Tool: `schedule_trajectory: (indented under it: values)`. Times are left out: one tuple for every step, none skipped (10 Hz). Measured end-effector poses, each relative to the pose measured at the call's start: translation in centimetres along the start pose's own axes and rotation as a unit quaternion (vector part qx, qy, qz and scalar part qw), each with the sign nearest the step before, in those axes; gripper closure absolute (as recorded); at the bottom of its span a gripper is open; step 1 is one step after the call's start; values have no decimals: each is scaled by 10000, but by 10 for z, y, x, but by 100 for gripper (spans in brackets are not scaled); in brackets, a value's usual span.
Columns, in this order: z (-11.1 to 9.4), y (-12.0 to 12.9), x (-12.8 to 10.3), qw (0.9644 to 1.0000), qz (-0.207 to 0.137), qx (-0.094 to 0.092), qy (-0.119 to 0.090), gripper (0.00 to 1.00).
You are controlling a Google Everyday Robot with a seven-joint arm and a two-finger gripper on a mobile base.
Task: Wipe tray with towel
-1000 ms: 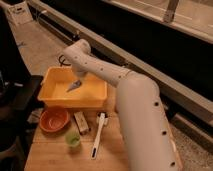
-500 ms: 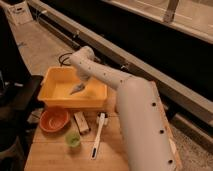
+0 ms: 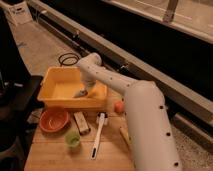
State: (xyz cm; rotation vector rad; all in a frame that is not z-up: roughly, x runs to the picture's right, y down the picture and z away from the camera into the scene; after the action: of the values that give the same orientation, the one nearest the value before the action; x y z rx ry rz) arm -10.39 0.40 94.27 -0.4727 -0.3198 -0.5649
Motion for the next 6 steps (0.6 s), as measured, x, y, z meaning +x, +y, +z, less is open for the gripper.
schedule_trajectory:
  values:
    - [0, 0, 0, 10000, 1, 2, 0, 100]
    - [0, -2, -3, 10000, -15, 4, -17, 100]
    - [0, -1, -1, 10000, -5, 3, -8, 100]
    - [0, 0, -1, 10000, 2, 3, -6, 100]
    - [1, 0, -2, 10000, 16, 4, -28, 100]
    - [6, 7, -2, 9997, 147, -13, -179, 100]
